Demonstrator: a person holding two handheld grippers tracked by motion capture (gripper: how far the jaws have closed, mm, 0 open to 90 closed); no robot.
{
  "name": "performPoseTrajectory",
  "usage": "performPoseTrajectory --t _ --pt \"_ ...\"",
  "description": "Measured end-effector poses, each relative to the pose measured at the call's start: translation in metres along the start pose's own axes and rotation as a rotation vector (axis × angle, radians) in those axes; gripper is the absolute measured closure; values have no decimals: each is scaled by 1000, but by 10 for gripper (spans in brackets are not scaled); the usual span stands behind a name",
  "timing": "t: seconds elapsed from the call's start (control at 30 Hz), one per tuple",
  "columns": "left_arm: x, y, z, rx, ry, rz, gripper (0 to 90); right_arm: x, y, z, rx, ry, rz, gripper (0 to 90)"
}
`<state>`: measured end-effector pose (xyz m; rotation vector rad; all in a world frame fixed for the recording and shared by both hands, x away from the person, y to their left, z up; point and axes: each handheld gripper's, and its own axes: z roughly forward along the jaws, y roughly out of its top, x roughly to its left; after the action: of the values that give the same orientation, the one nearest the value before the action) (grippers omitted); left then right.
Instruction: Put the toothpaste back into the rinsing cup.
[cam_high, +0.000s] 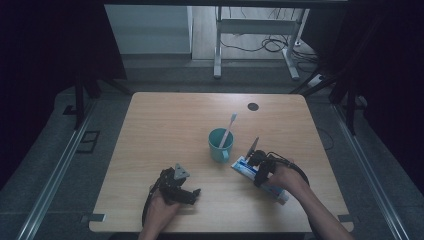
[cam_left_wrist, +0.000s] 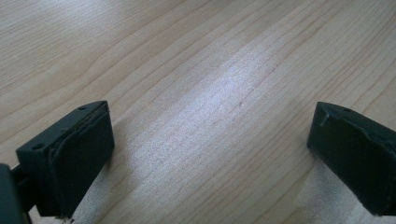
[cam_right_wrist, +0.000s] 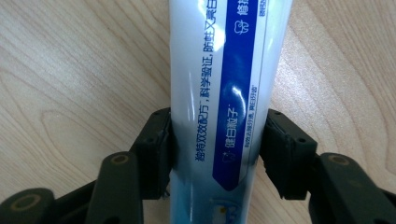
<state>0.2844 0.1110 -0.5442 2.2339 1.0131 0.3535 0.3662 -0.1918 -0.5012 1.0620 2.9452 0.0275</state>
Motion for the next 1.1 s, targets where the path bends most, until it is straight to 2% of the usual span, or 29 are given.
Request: performPoseTrajectory --t 0.27,0.43,0.97,1.1 --pt "0 0 0 0 0 0 7 1 -1 -3 -3 -9 -21 595" --pt "0 0 0 0 0 0 7 -1 -4 -8 -28 11 0 671" --pt "0 0 0 2 0 0 7 -3 -23 -15 -160 32 28 704" --pt "0 0 0 1 0 1 7 -2 -26 -19 -197 29 19 705"
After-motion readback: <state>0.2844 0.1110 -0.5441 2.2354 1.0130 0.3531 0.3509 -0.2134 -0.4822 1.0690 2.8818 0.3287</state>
